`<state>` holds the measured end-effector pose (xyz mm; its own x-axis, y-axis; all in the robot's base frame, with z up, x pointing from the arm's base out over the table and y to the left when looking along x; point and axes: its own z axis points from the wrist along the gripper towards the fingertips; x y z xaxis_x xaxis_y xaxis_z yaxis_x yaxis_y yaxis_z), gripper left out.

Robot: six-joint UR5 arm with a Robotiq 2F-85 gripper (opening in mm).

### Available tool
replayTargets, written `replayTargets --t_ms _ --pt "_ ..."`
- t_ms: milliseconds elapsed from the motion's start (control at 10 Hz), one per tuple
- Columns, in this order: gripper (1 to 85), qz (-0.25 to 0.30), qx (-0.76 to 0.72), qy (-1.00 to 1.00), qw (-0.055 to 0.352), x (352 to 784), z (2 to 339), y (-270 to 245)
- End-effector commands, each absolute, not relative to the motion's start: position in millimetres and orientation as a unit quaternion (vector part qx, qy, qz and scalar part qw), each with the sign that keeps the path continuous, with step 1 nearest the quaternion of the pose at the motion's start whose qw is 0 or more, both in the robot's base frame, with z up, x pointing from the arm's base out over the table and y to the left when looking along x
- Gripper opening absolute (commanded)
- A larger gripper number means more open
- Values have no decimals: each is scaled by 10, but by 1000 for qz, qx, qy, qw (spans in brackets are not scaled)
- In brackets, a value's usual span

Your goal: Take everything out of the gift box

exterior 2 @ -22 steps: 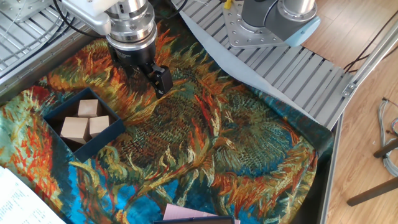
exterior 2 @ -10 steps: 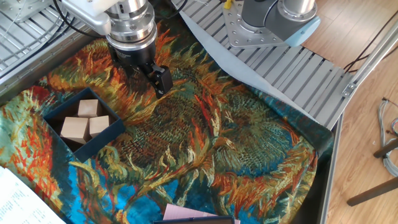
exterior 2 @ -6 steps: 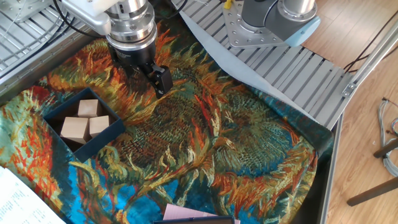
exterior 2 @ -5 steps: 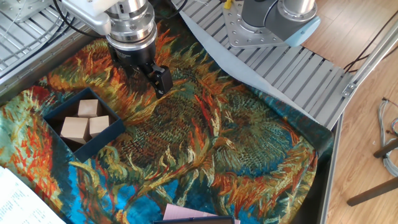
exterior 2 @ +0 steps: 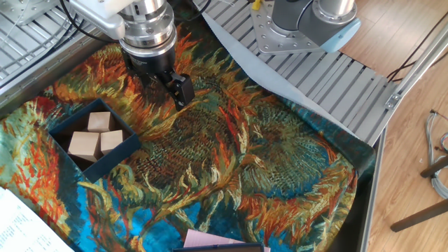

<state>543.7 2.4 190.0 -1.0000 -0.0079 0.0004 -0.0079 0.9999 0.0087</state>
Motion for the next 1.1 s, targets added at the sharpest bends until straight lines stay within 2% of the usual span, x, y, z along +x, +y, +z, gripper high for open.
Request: replayTargets --t_ms 0,200,1000 --pt "87 -21 -2 -999 -39 5639 1912 133" --pt "83 -8 10 -999 -47 5663 1892 100" --pt "57 -11 6 -999 -52 5683 1875 108"
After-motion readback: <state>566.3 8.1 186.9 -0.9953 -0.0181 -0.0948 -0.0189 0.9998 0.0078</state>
